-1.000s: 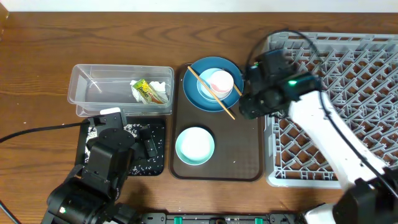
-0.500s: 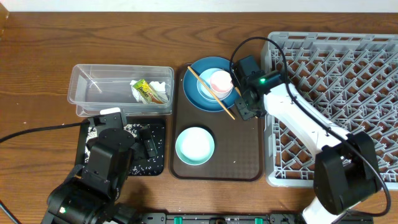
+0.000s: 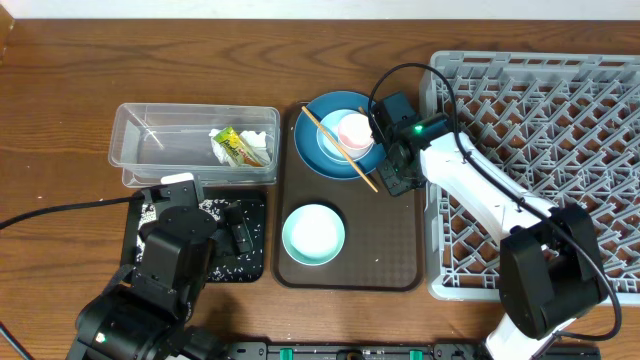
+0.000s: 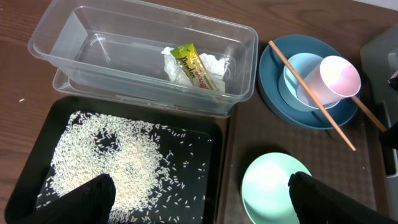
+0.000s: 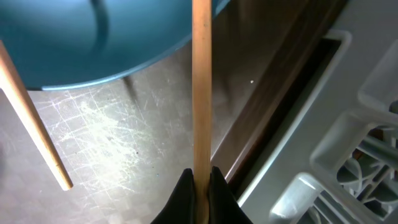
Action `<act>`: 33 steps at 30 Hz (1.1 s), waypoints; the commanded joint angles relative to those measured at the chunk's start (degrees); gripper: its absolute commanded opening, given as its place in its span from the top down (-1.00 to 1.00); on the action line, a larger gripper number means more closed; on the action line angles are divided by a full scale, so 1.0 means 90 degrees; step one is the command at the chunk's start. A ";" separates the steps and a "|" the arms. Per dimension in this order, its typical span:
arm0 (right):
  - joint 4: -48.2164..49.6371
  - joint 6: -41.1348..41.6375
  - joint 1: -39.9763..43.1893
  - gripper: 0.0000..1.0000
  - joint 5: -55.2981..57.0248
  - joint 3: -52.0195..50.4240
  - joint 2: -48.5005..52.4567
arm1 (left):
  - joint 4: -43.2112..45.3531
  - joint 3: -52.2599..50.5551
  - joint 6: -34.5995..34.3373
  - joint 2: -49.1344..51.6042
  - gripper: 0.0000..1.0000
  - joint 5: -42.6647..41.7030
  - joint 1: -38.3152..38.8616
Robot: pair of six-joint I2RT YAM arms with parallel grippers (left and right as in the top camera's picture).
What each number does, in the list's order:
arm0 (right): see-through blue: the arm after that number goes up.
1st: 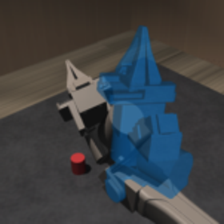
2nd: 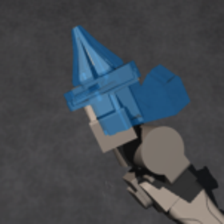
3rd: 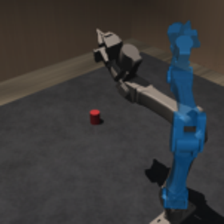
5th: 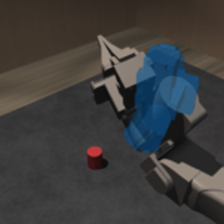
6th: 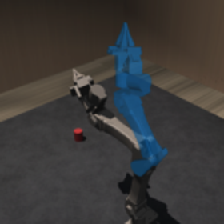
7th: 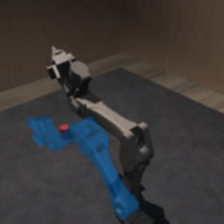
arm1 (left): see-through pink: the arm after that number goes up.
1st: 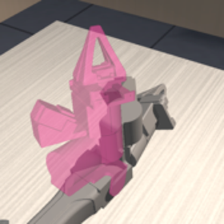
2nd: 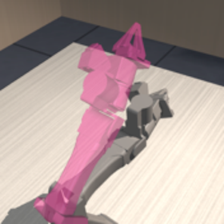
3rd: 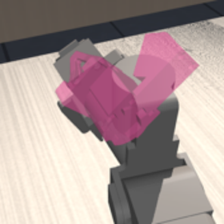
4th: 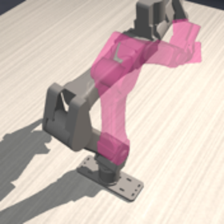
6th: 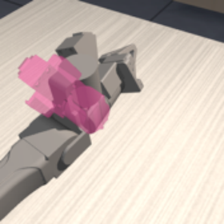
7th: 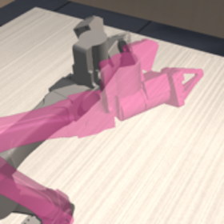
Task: Sort waste into correct bins and load items into the dishwasher rack
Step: 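Reach the right gripper over the rack toward the wooden chopsticks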
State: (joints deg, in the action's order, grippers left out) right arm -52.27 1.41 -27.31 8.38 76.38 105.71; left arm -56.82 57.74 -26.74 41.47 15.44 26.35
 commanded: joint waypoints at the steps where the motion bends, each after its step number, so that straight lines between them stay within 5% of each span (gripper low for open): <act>1: -0.0007 0.0194 -0.0005 0.98 0.0019 0.0129 0.0002 | -0.0017 0.0039 0.0058 0.0000 -0.84 0.0129 -0.0022; 17: -0.2040 0.1394 0.0308 0.98 0.0644 0.2251 -0.0044 | -0.0017 0.0039 0.0058 0.0000 -0.84 0.0131 -0.0022; 33: -0.2640 0.2176 0.1290 0.98 0.0299 0.2346 -0.0056 | -0.0017 0.0039 0.0058 0.0000 -0.85 0.0129 -0.0022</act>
State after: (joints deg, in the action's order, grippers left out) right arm -75.81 19.31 -16.53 11.99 96.55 105.69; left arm -56.82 57.74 -26.76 41.47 15.44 26.35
